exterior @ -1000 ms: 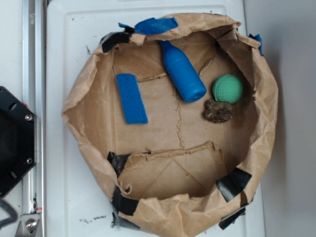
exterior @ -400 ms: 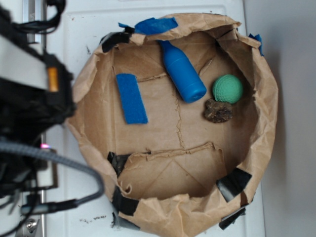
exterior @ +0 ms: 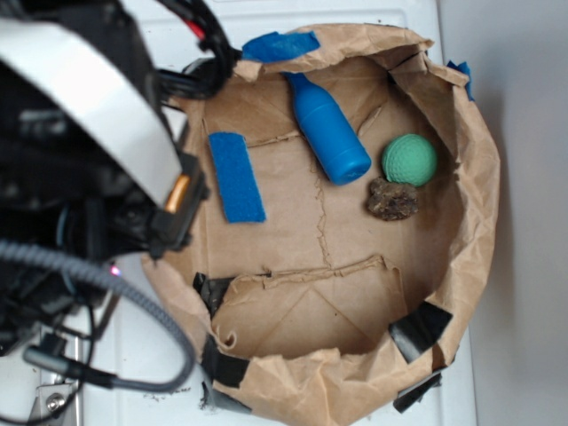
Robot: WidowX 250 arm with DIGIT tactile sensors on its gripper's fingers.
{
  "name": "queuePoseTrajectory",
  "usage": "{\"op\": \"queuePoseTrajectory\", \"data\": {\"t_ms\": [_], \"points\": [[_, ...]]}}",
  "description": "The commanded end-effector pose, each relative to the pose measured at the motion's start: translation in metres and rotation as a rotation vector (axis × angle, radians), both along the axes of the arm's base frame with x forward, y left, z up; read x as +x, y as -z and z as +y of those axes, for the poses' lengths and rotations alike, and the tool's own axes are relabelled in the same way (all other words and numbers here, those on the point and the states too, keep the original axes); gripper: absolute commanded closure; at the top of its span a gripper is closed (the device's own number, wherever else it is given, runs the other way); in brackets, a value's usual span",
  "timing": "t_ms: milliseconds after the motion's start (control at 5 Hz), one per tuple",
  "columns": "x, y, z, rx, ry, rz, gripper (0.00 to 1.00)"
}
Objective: Grab the blue sponge.
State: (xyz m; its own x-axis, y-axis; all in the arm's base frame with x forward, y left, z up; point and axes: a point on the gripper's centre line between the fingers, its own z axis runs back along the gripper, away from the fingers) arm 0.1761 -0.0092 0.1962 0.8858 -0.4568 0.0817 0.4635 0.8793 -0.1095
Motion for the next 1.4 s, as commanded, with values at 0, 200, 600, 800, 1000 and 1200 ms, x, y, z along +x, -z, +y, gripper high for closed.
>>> {"op": "queuePoseTrajectory", "data": {"t_ms": [0, 200, 600, 800, 1000, 1200], "points": [[0.001, -0.005, -0.001, -0.004, -0.010, -0.023, 0.00], [0.001, -0.005, -0.001, -0.004, -0.010, -0.023, 0.00], [0.056, 0.005, 0.018, -0.034, 0.142, -0.013, 0.00], [0.065, 0.022, 0.019, -0.031, 0.283, -0.015, 0.00], [0.064, 0.052, 0.022, 0.047, 0.398, -0.064, 0.00], [0.074, 0.078, 0.031, 0.081, 0.466, -0.079, 0.00]]}}
